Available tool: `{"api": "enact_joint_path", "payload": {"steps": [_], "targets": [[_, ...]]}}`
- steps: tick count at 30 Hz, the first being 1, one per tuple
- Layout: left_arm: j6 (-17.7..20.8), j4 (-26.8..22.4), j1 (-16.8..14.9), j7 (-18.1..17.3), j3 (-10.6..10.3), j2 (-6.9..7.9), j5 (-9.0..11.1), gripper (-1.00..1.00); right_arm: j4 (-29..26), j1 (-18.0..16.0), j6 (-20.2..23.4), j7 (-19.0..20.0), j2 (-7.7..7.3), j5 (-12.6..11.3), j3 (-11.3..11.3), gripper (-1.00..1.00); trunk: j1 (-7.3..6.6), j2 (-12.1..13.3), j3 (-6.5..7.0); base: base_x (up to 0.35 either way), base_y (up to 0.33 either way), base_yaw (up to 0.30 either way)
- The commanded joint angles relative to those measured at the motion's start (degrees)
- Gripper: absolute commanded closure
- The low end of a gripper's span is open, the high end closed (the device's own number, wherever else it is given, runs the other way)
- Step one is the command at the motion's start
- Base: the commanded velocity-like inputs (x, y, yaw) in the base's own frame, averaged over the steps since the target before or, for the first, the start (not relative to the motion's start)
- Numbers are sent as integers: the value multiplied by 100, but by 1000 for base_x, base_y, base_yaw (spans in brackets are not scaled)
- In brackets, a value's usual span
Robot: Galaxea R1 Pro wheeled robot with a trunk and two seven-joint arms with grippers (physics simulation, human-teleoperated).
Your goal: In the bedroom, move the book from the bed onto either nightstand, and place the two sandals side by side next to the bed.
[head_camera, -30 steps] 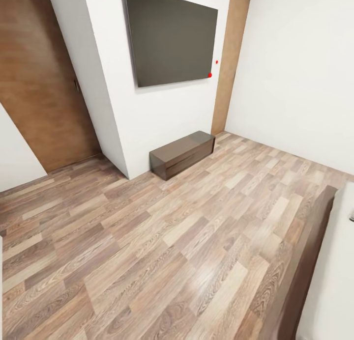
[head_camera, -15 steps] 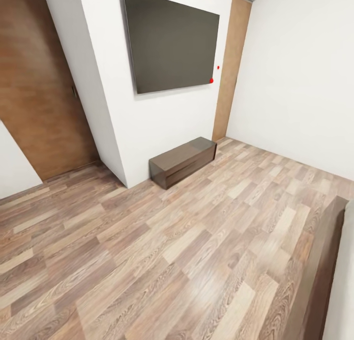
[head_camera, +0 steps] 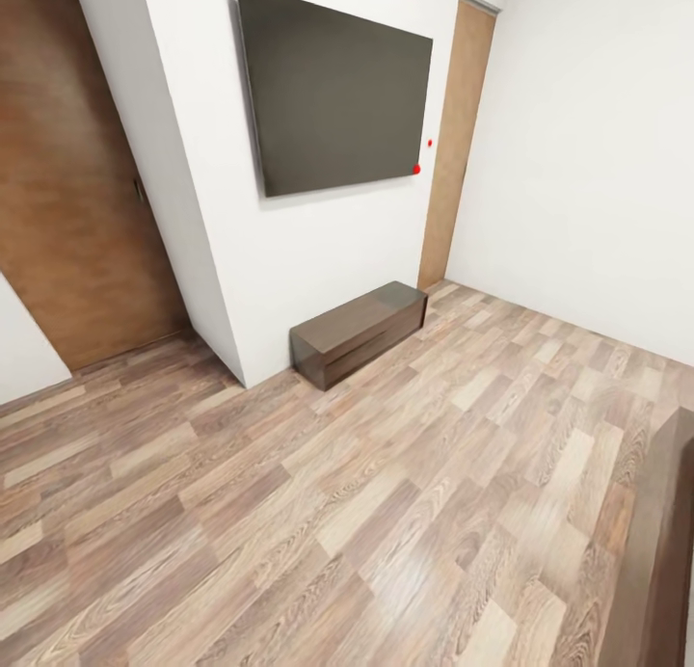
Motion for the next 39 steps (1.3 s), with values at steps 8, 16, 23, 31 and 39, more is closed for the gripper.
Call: {"api": "enact_joint_path", "payload": {"steps": [8, 16, 23, 31, 39], "targets": [[-16, 2, -4, -29, -40, 5, 61, -100, 1, -4, -18, 23, -2, 47, -49, -100, 7, -10, 10, 339, 0, 0], [-17, -2, -4, -30, -40, 9, 61, -100, 1, -4, -18, 23, -1, 47, -49, -100, 7, -10, 14, 339, 0, 0], [-18, -3, -4, -30, -40, 1, 61, -100, 1, -4, -18, 23, -3, 47, -49, -100, 7, -10, 15, 339, 0, 0], [-18, -5, -4, -29, -40, 0, 61, -100, 1, -4, -18, 23, -2, 47, -49, -100, 7, -10, 15, 339, 0, 0], [-18, -6, -4, -25, -40, -6, 61, -100, 1, -4, -18, 23, 0, 47, -49, -100, 7, -10, 15, 339, 0, 0]]}}
